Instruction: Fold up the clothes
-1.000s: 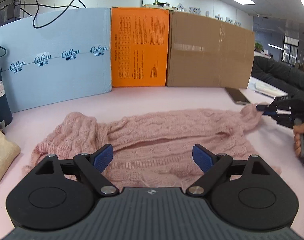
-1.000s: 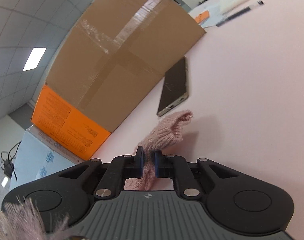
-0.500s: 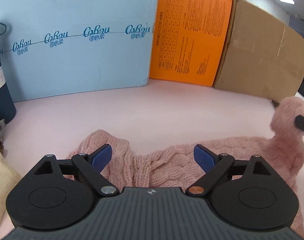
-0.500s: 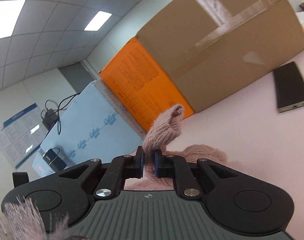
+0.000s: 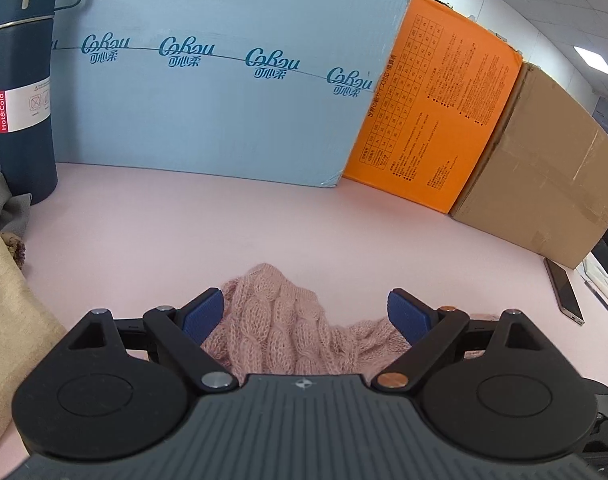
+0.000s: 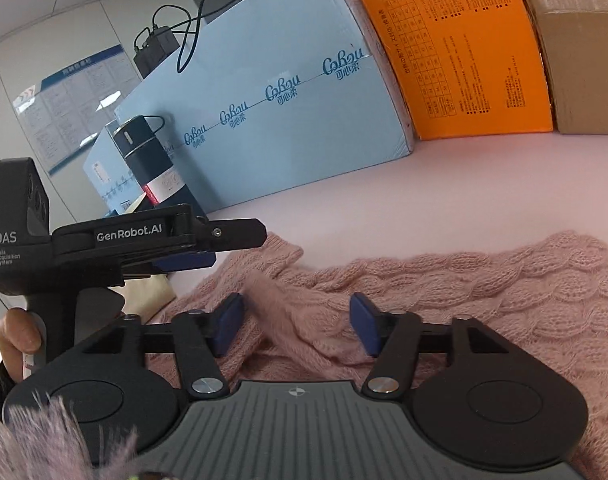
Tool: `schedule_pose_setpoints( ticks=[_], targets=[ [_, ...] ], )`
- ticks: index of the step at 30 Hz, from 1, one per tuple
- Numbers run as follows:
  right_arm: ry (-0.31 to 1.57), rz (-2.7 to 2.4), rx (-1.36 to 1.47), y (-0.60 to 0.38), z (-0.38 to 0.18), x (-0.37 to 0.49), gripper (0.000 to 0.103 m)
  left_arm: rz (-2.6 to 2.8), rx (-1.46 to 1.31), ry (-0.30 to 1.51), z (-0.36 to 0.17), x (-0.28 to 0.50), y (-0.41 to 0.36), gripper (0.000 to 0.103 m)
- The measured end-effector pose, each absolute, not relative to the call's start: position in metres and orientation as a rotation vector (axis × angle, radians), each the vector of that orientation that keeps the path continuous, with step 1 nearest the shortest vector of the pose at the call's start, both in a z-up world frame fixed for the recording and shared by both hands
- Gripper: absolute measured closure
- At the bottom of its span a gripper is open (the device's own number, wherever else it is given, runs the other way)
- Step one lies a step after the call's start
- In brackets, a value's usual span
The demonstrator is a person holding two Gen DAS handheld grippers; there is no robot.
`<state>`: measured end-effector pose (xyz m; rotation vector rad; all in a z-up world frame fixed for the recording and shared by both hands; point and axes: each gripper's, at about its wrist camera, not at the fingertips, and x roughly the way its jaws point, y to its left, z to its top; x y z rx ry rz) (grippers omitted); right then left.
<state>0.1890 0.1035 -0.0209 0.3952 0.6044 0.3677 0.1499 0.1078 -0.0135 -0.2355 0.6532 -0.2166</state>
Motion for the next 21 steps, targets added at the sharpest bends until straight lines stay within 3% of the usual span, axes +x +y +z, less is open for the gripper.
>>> schedule_pose_setpoints(
  ticks=[3, 11, 13, 21],
  targets=[
    [0.585, 0.377, 0.427, 0.098, -0.016, 0.178, 0.039, -0.265, -0.216, 0.611, -0.009, 0.139, 0.103, 0.015],
    [0.416, 0.294, 0.540, 0.039, 0.006, 0.120, 0.019, -0.380, -0.124, 0.558, 0.006, 0.114, 0.085, 0.015],
    [0.416, 0.271, 0.523, 0.027, 0.011, 0.116, 0.018, -0.362, -0.113, 0.519, 0.011, 0.109, 0.084, 0.015],
    [0.570, 0.457, -0.129, 0.137, 0.007, 0.146, 0.021, -0.219, -0.186, 0.600, -0.006, 0.129, 0.103, 0.015]
  ],
)
